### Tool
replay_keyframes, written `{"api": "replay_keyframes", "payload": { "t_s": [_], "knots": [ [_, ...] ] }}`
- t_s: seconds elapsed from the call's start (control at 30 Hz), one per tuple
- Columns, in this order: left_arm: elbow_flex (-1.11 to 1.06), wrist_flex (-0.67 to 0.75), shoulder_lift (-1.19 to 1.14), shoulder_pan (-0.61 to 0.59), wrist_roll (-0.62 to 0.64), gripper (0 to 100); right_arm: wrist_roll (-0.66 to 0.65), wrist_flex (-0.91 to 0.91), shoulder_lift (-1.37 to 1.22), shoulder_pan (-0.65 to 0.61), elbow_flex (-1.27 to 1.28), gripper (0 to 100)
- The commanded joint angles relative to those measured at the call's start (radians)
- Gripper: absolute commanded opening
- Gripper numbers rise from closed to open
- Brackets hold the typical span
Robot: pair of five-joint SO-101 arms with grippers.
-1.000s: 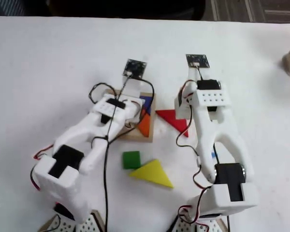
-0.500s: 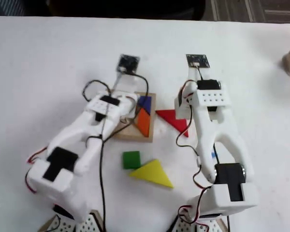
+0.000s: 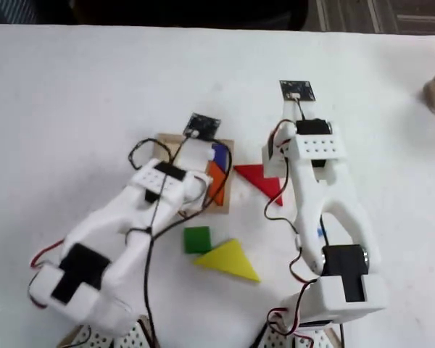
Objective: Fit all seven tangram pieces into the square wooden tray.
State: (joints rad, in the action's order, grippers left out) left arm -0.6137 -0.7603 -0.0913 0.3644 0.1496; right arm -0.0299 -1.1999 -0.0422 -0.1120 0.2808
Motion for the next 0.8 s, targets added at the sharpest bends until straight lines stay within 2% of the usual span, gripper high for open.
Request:
{"api": "replay_keyframes", "payload": {
  "t_s": [0.0,0.5,0.77],
  "knots": [
    [0.123,-0.006,-0.077,0.018,0.012,2,-0.011,0.016,0.050,0.008,-0.006,1.8],
    [0.189,-0.018,-0.111,0.018,0.012,2,-0.012,0.016,0.050,0.004,-0.006,1.8],
    [0.190,0.041,-0.111,0.056,0.012,2,-0.012,0.016,0.050,0.002,-0.006,1.8]
  ]
}}
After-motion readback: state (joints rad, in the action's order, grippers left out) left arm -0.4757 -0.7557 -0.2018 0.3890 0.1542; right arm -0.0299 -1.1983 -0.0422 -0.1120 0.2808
